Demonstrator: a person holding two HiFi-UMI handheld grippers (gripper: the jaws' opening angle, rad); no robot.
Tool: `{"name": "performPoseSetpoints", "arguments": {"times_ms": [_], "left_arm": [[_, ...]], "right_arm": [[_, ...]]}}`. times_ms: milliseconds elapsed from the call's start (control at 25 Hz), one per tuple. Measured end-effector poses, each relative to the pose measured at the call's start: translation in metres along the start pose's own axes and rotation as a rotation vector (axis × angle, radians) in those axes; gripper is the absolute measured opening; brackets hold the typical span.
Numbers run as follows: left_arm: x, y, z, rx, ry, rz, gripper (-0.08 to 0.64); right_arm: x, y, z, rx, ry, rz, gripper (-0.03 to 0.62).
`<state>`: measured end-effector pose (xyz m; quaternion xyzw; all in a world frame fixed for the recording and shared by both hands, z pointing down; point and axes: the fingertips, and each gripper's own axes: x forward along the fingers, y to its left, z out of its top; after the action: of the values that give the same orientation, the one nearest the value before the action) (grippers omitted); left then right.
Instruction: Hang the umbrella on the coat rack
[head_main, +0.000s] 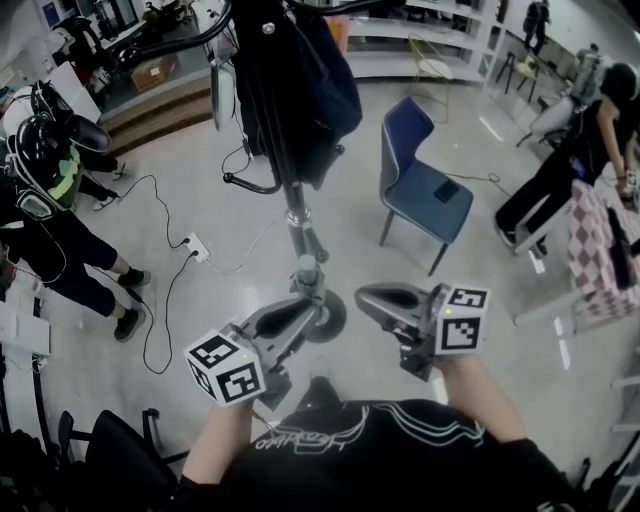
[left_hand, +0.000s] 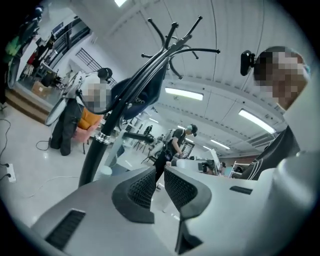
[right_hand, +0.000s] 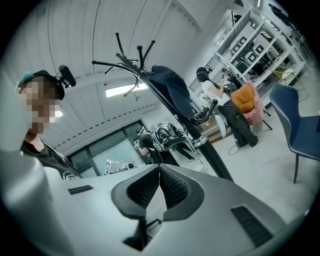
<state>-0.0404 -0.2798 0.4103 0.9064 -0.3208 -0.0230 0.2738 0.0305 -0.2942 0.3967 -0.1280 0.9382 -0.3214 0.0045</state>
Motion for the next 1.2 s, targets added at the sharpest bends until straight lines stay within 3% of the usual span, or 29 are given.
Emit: {"name": "performPoseSetpoints", "arguments": {"times_ms": [520,720,1200], "left_arm": [[-0.041,-0.125,0.024,0.156,-0.113,-0.065,0.031],[-0.043,-0.149,0.02,0.184,-0.136,-0.059,0.031],[-0.048,-0.177,0.015,0.246,-0.134,-0.042,0.029]], "right_arm": [[-0.05,0.105,0.008,-0.095,-0.106,0.138,0.015],[-0.072,0.128,0.008,-0.087,-0.154,0.194,0.015],[-0.081,0.146,0.0,-0.161,-0.139,0.211,0.015]]}}
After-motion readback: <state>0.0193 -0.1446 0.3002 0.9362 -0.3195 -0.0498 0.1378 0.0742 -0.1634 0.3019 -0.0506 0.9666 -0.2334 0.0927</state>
